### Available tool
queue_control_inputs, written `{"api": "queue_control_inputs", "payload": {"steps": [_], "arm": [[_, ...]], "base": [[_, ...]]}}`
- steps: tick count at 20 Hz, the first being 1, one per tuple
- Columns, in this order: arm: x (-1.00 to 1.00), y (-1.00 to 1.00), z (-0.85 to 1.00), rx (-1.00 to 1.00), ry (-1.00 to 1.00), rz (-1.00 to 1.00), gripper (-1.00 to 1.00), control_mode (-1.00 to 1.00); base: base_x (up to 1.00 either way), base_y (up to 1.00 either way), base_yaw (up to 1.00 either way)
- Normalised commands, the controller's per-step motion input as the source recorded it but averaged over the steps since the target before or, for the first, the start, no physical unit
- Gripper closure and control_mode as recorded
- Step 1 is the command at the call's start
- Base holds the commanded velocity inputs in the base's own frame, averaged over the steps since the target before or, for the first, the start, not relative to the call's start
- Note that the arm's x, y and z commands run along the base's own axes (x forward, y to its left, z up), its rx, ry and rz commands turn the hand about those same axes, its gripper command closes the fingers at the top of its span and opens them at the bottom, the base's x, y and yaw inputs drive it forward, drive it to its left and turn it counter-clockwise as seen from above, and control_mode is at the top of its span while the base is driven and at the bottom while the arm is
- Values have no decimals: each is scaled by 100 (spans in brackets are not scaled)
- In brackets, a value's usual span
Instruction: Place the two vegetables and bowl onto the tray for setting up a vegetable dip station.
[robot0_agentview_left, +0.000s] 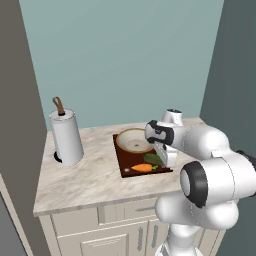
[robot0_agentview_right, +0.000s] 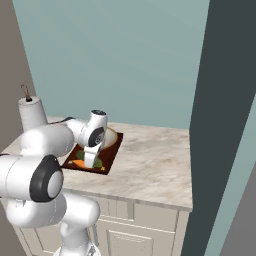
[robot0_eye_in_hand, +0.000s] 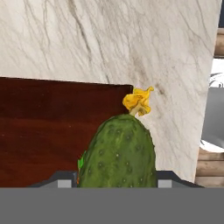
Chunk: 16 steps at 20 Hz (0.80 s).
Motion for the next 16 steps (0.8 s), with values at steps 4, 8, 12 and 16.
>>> {"api": "queue_control_inputs", "payload": {"steps": [4,8,12,16], "arm": [[7,0,-1,0,0,0,100,-100],[3,0,0,0,0,0,100,-100],[3,0,0,0,0,0,100,-100],[5,0,0,0,0,0,100,-100]], "base": [[0,0,0],[0,0,0],[0,0,0],[0,0,0]]}}
